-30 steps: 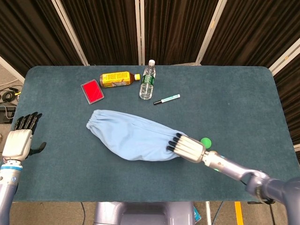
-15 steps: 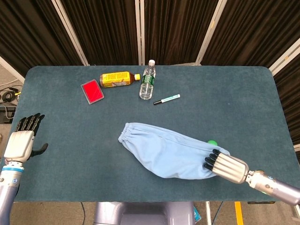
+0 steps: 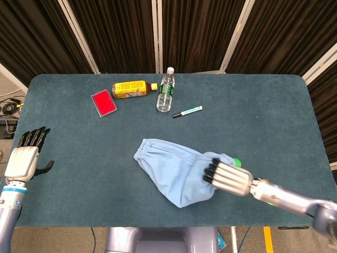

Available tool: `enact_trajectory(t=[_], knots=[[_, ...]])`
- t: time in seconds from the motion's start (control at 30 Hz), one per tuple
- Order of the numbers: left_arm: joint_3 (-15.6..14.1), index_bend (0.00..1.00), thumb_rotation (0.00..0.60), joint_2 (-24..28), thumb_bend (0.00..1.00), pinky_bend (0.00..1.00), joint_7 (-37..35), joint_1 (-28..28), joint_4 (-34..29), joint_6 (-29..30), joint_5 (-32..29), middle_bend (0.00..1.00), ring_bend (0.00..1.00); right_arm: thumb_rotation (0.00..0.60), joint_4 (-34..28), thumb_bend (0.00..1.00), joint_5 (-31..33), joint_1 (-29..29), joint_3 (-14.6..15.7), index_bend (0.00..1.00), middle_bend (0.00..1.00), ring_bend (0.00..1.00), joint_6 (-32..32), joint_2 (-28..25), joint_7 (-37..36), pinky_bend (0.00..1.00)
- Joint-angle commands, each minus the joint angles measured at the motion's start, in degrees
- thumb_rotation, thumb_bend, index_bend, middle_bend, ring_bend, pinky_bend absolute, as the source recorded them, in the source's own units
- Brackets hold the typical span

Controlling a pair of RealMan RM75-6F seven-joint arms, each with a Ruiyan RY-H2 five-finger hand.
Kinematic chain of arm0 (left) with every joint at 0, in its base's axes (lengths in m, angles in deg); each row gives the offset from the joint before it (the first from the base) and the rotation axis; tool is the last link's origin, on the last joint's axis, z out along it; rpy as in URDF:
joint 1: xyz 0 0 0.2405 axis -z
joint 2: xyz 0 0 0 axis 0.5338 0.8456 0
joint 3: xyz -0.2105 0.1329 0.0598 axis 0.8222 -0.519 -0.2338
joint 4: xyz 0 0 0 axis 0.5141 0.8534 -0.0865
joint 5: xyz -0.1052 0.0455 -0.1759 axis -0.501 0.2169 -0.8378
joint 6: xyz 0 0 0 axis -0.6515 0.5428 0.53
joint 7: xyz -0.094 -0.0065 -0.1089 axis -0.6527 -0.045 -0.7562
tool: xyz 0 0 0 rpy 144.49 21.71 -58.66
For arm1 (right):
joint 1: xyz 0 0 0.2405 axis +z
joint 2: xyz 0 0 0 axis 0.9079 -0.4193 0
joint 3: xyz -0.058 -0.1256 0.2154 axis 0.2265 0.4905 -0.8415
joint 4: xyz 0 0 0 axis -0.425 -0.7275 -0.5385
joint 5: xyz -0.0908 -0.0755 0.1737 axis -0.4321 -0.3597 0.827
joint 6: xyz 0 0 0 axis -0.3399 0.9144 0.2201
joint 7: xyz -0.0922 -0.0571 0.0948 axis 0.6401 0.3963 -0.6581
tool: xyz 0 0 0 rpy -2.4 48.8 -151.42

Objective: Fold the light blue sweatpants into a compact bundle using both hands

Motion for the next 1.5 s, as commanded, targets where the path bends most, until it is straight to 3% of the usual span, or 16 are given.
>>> enact_trajectory(t=[0.03, 0.27, 0.33, 0.4, 0.43, 0.47, 0.53, 0.57, 0.67, 0.77, 0.93, 1.0, 1.07, 1.17, 1.33, 1.5], knots=[[0.2, 0.0, 0.6, 0.2, 0.34, 0.0, -0.5, 0.0, 0.1, -0.2, -0.2, 0.0, 0.0, 0.6, -2.9, 0.78, 3.3, 5.0, -5.5, 0.59, 0.57, 0.5, 6.9, 3.2, 2.4, 0.44], [0.5, 0.0, 0.6, 0.8, 0.34, 0.0, -2.4, -0.1, 0.6, -0.7, -0.6, 0.0, 0.0, 0.6, -2.8, 0.77, 7.8, 10.5, -10.6, 0.58, 0.56, 0.49, 18.3, 10.0, 8.0, 0.44], [0.6, 0.0, 0.6, 1.0, 0.34, 0.0, -3.0, -0.2, 0.8, -0.9, -0.6, 0.0, 0.0, 0.6, -2.5, 0.74, 8.7, 11.7, -11.5, 0.54, 0.51, 0.46, 20.9, 12.3, 9.7, 0.43], [0.7, 0.0, 0.6, 1.1, 0.34, 0.0, -3.4, -0.2, 0.9, -1.1, -0.5, 0.0, 0.0, 0.6, -2.1, 0.61, 9.7, 12.5, -12.3, 0.4, 0.36, 0.32, 23.0, 14.0, 11.7, 0.34], [0.7, 0.0, 0.6, 1.2, 0.34, 0.0, -3.7, -0.2, 1.0, -1.2, -0.5, 0.0, 0.0, 0.6, -1.9, 0.47, 10.6, 12.7, -12.9, 0.29, 0.25, 0.23, 24.2, 14.7, 13.2, 0.26], [0.7, 0.0, 0.6, 1.3, 0.34, 0.0, -4.0, -0.1, 1.1, -1.3, -0.5, 0.0, 0.0, 0.6, -1.7, 0.26, 12.7, 12.3, -14.0, 0.14, 0.11, 0.11, 25.9, 15.7, 16.5, 0.14], [0.7, 0.0, 0.6, 1.3, 0.34, 0.0, -4.3, -0.1, 1.3, -1.6, -0.5, 0.0, 0.0, 0.6, -2.4, 0.02, 17.6, 10.6, -16.5, 0.0, 0.0, 0.0, 27.4, 17.4, 23.8, 0.03], [0.6, 0.0, 0.6, 1.4, 0.34, 0.0, -4.5, -0.1, 1.3, -1.9, -0.5, 0.0, 0.0, 0.6, -3.4, 0.0, 20.5, 9.1, -18.1, 0.0, 0.0, 0.0, 26.4, 18.8, 28.6, 0.02], [0.5, 0.0, 0.6, 1.4, 0.34, 0.0, -4.8, 0.0, 1.6, -2.3, -0.5, 0.0, 0.0, 0.6, -5.5, 0.0, 23.0, 6.0, -20.7, 0.0, 0.0, 0.0, 19.2, 21.7, 32.9, 0.02], [0.5, 0.0, 0.6, 1.4, 0.34, 0.0, -4.8, 0.0, 1.6, -2.5, -0.5, 0.0, 0.0, 0.6, -7.5, 0.0, 22.8, 4.0, -22.3, 0.0, 0.0, 0.0, 12.3, 21.7, 27.5, 0.02], [0.4, 0.0, 0.6, 1.3, 0.34, 0.0, -4.5, -0.1, 1.2, -2.1, 0.0, 0.0, 0.0, 0.6, -11.0, 0.02, 25.3, 1.9, -22.2, 0.0, 0.01, 0.0, 10.1, 19.5, 20.3, 0.03], [0.3, 0.0, 0.6, 1.3, 0.34, 0.0, -4.2, -0.1, 1.0, -2.0, 0.3, 0.0, 0.0, 0.6, -14.5, 0.11, 28.6, 0.3, -22.0, 0.01, 0.03, 0.0, 10.2, 17.8, 15.6, 0.06], [0.2, 0.0, 0.6, 1.3, 0.34, 0.0, -4.0, -0.1, 0.8, -2.0, 0.4, 0.0, 0.0, 0.6, -17.6, 0.3, 32.4, -1.3, -21.8, 0.04, 0.07, 0.03, 10.5, 16.2, 11.1, 0.12], [0.0, 0.0, 0.6, 1.3, 0.34, 0.0, -3.8, -0.1, 0.6, -1.9, 0.8, 0.0, 0.0, 0.6, -21.7, 0.46, 39.1, -4.3, -21.3, 0.09, 0.12, 0.08, 11.4, 13.3, 2.7, 0.2], [-0.1, 0.0, 0.6, 1.4, 0.34, 0.0, -4.0, 0.0, 0.6, -2.2, 1.0, 0.0, 0.0, 0.6, -23.1, 0.59, 43.1, -7.1, -20.2, 0.13, 0.19, 0.16, 13.0, 10.0, -7.0, 0.28], [0.0, 0.0, 0.6, 1.6, 0.34, 0.0, -4.3, 0.1, 0.5, -2.6, 1.0, 0.0, 0.0, 0.6, -23.3, 0.65, 44.8, -8.9, -19.0, 0.15, 0.22, 0.2, 14.3, 8.1, -12.9, 0.32]])
